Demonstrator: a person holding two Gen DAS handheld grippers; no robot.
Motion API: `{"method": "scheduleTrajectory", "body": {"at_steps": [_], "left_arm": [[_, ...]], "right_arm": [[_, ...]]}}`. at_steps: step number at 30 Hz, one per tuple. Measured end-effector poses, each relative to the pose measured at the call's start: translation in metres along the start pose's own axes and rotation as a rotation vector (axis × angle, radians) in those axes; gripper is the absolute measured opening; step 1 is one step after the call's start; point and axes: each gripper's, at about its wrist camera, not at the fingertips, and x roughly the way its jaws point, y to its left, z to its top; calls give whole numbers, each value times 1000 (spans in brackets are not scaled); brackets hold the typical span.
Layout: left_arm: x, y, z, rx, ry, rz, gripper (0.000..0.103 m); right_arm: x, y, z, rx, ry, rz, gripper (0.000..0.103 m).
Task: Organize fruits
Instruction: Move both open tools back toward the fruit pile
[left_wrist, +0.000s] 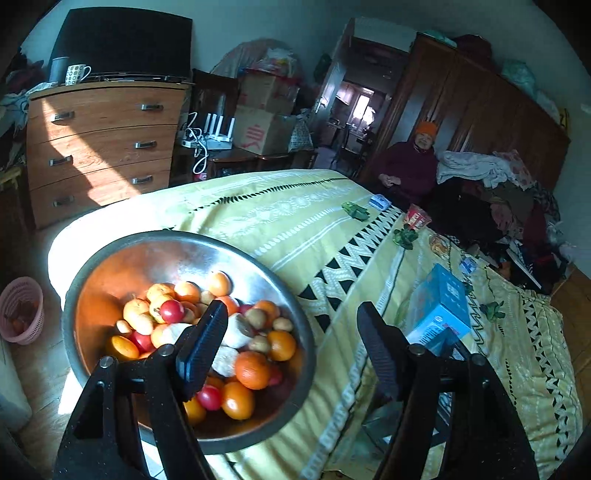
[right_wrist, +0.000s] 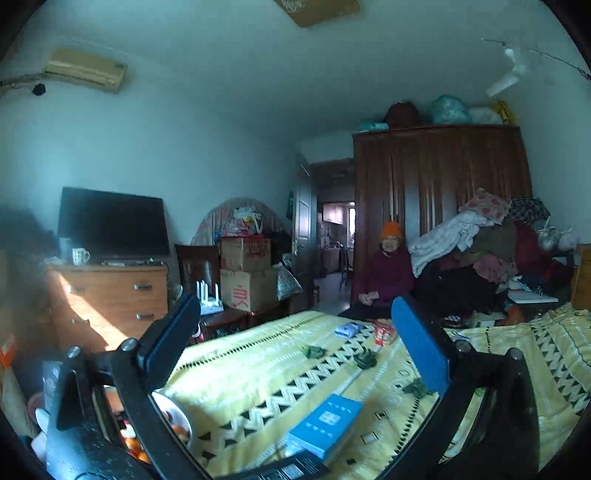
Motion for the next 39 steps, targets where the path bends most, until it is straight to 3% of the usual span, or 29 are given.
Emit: {"method": "scheduleTrajectory", "body": {"at_steps": [5, 9, 13, 17, 29, 36, 39], "left_arm": [[-8, -53, -21, 83, 29, -76, 74], [-17, -97, -32, 150, 45, -128, 74], [-26, -134, -41, 211, 46, -156, 75], [-32, -161, -49, 253, 47, -170, 77], [-27, -225, -80, 370, 96, -207, 77], [15, -294, -142, 543, 213, -348, 77], [59, -319, -174, 584, 320, -409, 75]], "right_arm": [[-6, -21, -54, -37, 191, -103, 103], [-14, -52, -82, -24, 354, -273, 103], [-28, -86, -101, 49, 456, -386, 103], [-41, -113, -116, 99, 513, -428, 103], [-53, -154, -151, 154, 565, -426, 103], [-64, -195, -206, 263, 632, -379, 102], [-68, -211, -237, 327, 689, -349, 77]]}}
